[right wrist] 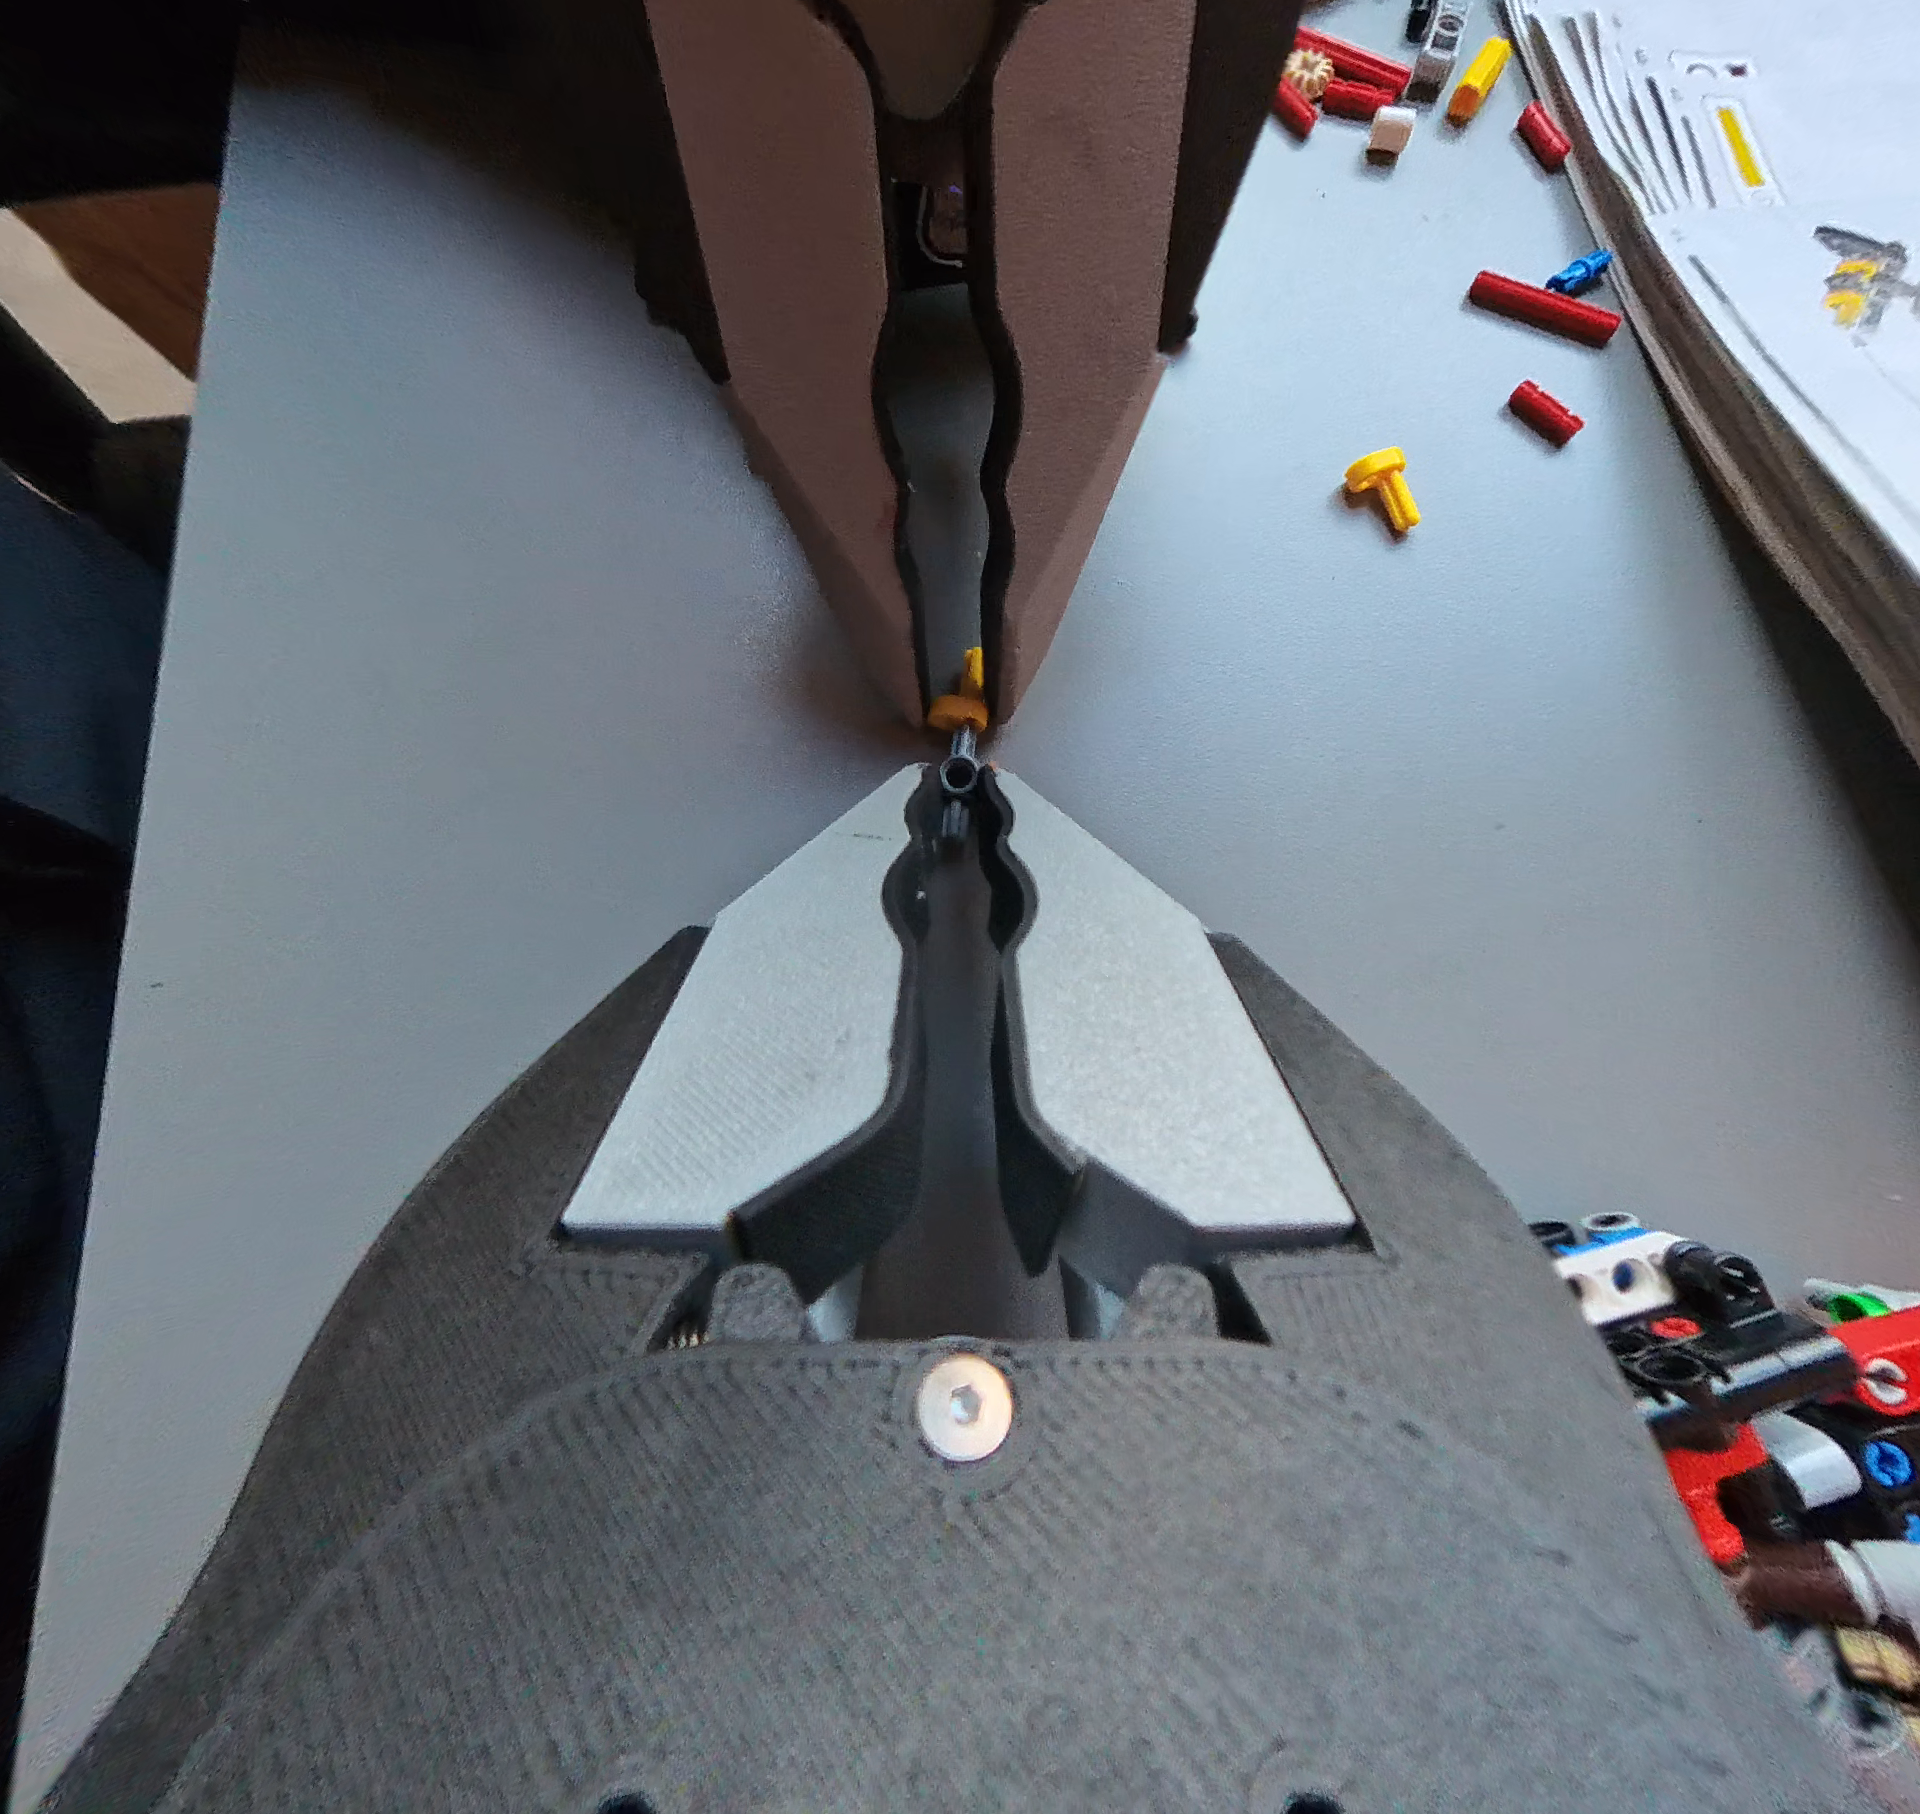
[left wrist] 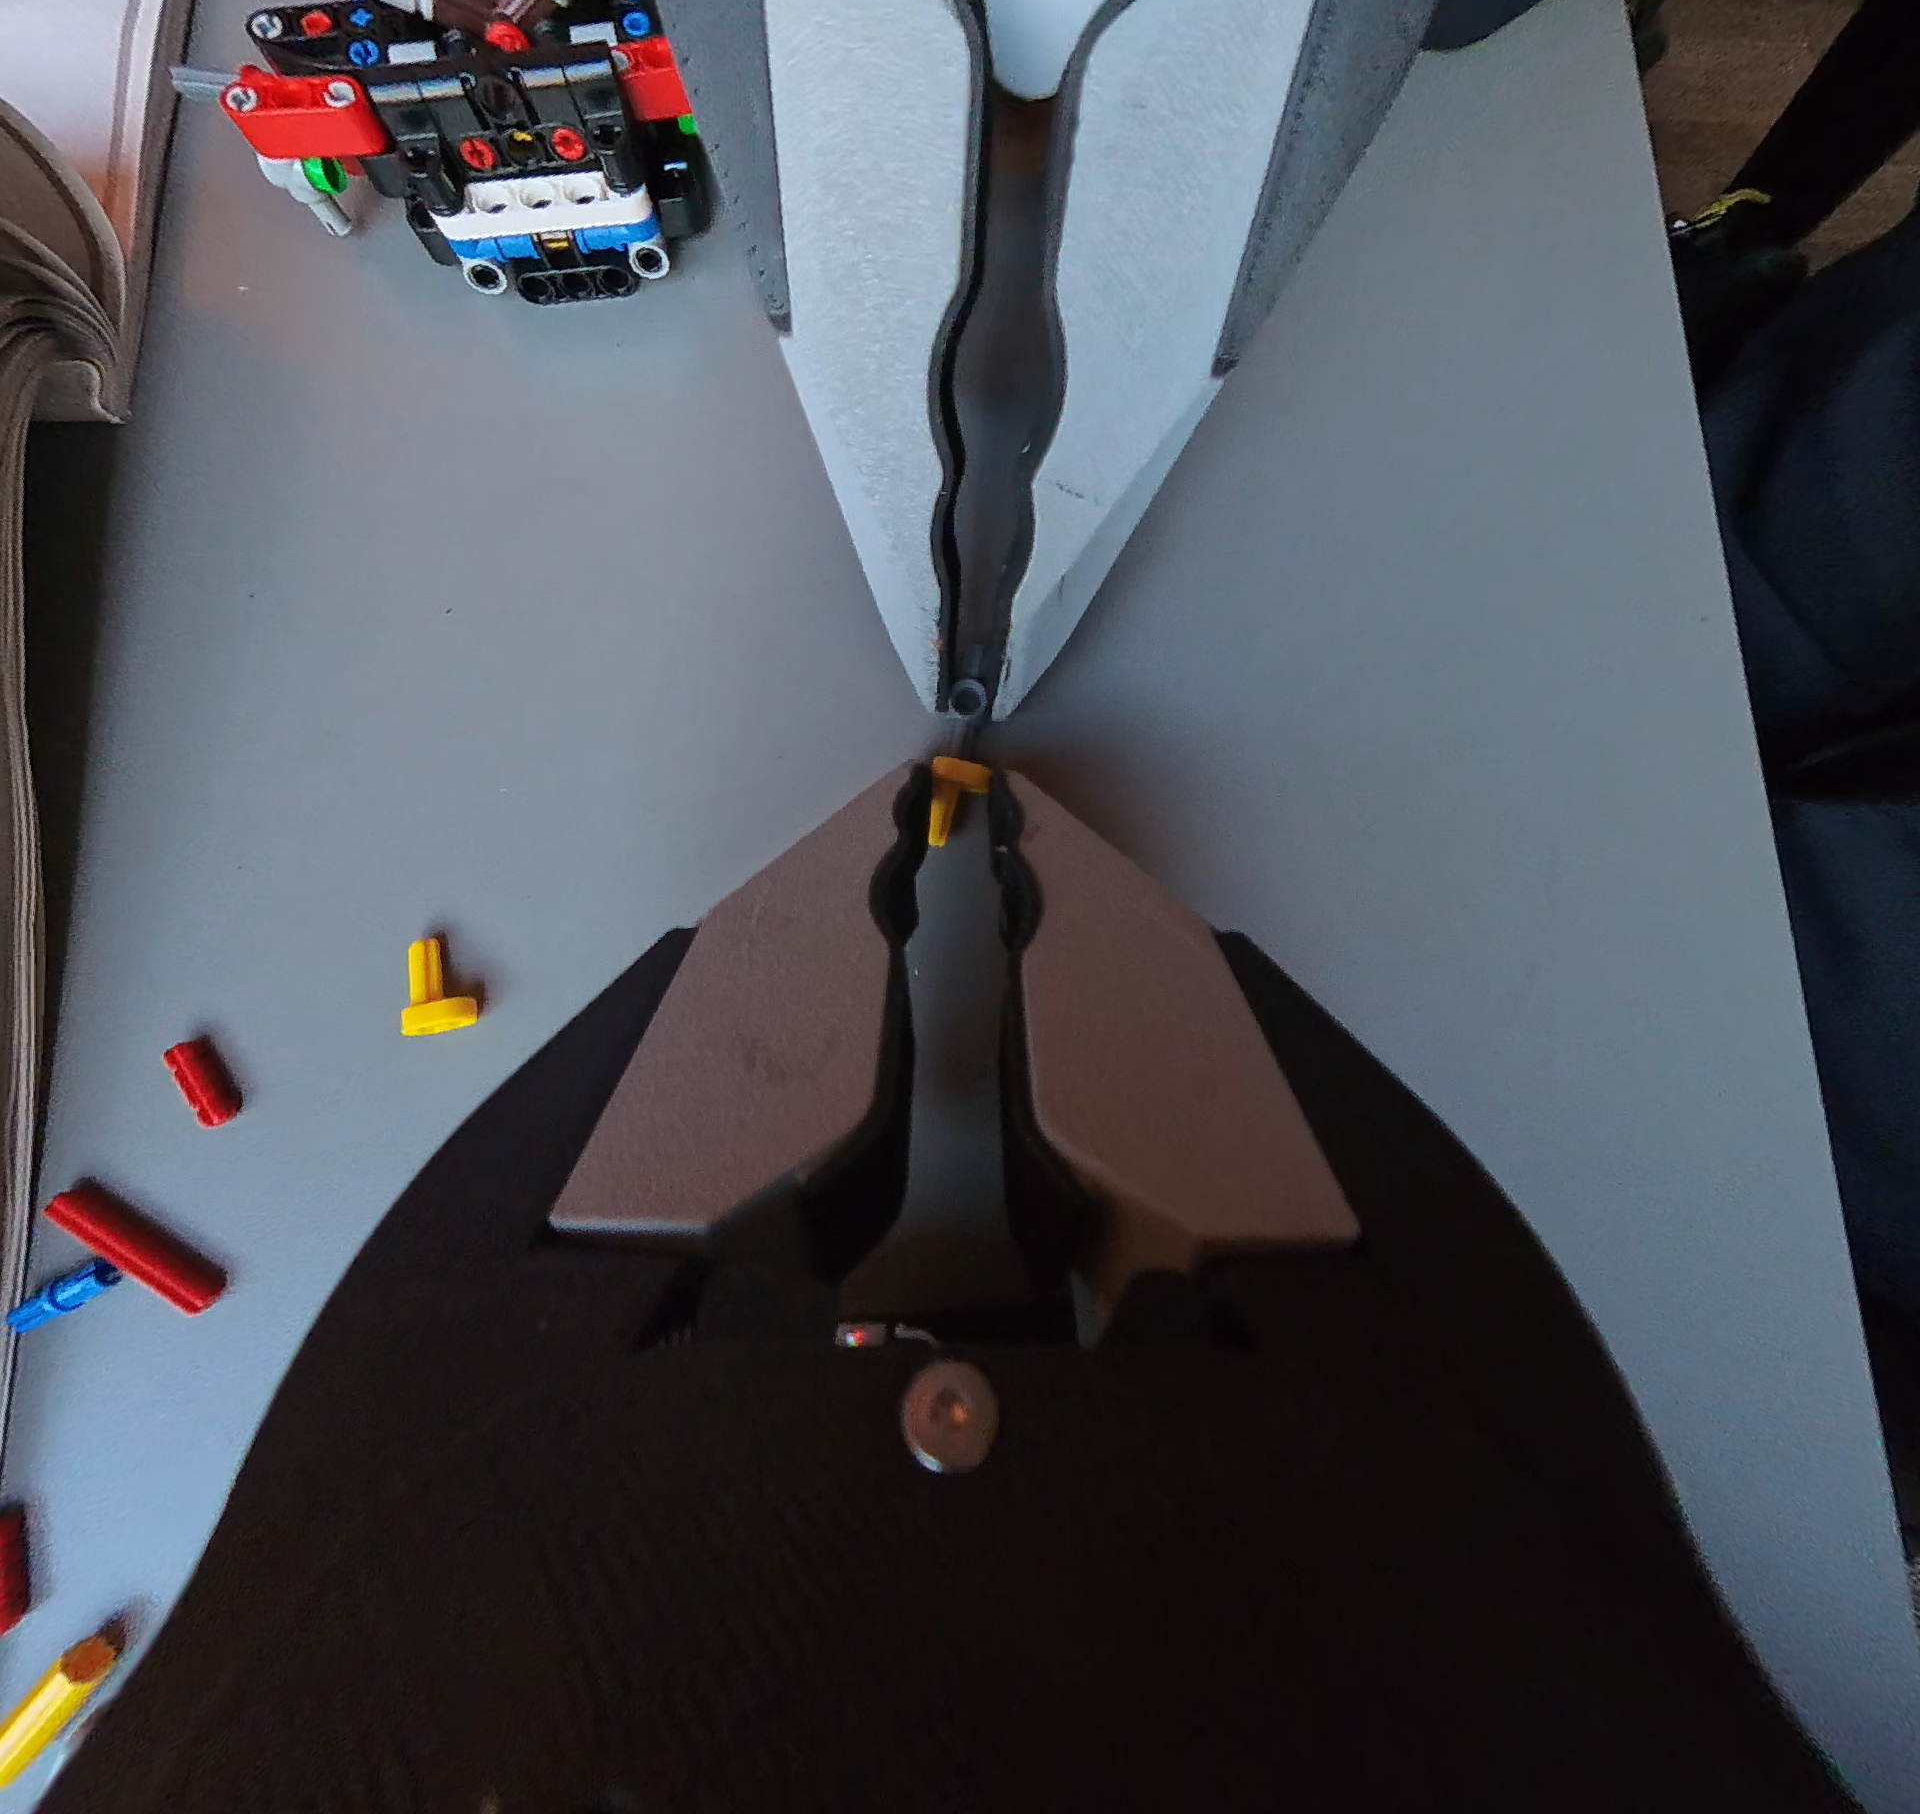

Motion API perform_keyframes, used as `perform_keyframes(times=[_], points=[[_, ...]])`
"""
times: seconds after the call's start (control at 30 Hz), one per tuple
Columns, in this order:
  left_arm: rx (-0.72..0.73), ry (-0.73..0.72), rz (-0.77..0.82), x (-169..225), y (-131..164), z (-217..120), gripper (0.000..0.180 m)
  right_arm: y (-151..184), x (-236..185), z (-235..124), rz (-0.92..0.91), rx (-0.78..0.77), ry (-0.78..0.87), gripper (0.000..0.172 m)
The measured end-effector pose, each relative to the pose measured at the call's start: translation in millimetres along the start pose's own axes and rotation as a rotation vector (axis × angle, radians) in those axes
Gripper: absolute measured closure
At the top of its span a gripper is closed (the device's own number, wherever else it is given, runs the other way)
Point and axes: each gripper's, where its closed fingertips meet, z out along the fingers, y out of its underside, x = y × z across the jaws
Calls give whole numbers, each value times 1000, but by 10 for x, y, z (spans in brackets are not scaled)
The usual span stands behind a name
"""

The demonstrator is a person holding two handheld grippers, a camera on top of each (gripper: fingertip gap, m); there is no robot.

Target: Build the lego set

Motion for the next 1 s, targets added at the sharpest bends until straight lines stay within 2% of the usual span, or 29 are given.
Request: perform_keyframes(times=[1.0], points=[[36, 11, -95, -33, -3, -8, 173, -18, 32, -11, 45, 14, -19, 167]])
